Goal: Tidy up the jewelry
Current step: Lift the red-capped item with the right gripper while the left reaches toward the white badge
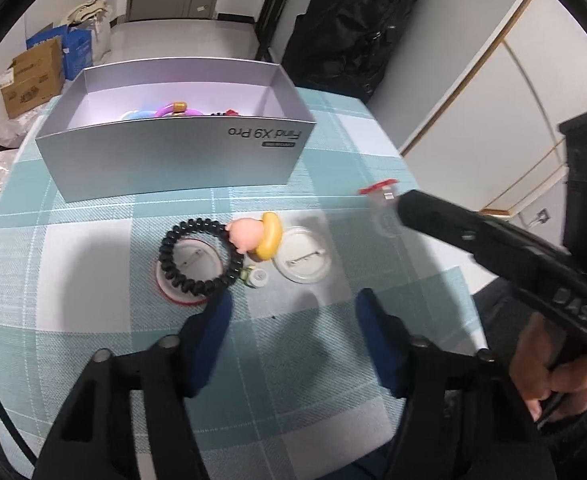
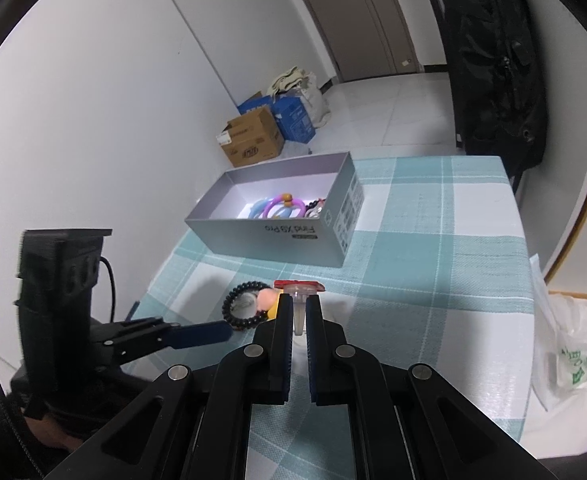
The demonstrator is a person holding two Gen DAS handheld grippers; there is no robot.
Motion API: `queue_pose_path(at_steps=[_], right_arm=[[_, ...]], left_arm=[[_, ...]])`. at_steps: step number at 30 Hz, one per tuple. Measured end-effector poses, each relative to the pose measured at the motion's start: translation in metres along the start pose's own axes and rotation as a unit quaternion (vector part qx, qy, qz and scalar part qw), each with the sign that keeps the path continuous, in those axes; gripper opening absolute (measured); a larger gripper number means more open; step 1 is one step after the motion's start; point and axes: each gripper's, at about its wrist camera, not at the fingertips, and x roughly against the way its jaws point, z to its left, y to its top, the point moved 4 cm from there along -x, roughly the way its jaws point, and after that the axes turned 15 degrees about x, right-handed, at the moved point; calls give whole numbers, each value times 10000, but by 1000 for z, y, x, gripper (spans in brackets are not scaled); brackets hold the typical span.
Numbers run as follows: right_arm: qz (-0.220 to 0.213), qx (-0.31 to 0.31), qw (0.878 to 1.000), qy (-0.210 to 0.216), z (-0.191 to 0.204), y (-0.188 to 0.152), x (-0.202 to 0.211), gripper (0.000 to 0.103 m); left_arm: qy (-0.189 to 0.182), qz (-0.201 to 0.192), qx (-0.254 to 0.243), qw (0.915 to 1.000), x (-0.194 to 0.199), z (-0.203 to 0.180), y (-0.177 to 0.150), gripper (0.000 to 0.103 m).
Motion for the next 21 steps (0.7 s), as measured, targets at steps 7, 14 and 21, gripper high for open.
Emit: queue_pose_path(at_steps=[7, 14, 21], right_arm=[[-175, -158, 9997, 3, -11, -1, 15, 5], [-259, -250, 9993, 87, -14, 0, 21, 5], [-290, -247, 9992, 103, -13, 0, 23, 5]], left_arm=[[350, -72, -159, 9992, -7, -3, 2, 57], [659, -45, -316, 9973, -14, -2, 7, 29], [888, -65, -449, 9950, -17, -2, 7, 22]])
